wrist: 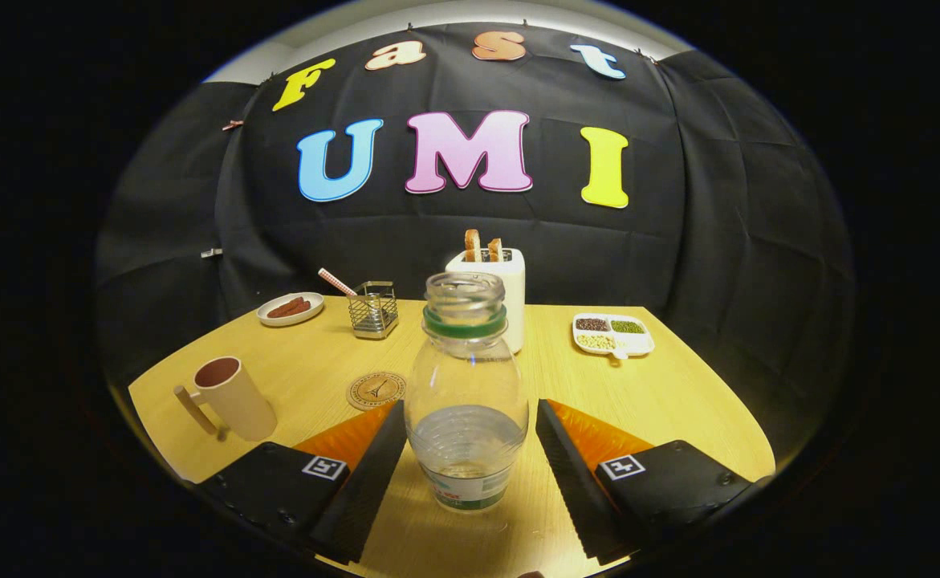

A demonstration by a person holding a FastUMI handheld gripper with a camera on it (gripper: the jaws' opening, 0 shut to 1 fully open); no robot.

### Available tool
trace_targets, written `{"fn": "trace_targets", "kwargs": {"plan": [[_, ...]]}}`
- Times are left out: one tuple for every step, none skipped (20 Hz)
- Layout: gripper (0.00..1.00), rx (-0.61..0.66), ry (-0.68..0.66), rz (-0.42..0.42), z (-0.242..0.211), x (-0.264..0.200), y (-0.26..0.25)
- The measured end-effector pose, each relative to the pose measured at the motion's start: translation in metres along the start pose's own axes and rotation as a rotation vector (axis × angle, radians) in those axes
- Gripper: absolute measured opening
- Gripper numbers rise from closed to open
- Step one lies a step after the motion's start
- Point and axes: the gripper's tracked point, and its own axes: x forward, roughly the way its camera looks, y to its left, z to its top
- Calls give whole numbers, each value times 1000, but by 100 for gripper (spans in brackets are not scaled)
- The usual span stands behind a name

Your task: Take the bottle from table, then pour the juice into the cup, finally place the bottle on the coaster

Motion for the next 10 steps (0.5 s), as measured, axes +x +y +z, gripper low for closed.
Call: {"fn": "trace_targets", "kwargs": {"plan": [[98, -2, 5, 1, -2, 0, -1], [98, -1, 11, 1, -6, 3, 0], [98, -2, 17, 1, -8, 5, 0], [98, -3, 20, 2, -9, 5, 0], [98, -7, 20, -3, -9, 6, 0], [96, -10, 17, -4, -9, 6, -1], [94, -10, 16, -3, -9, 7, -2], [90, -9, 20, 2, -10, 7, -1], [89, -8, 28, 5, -14, 9, 0], [89, -8, 35, 9, -16, 9, 1]]}}
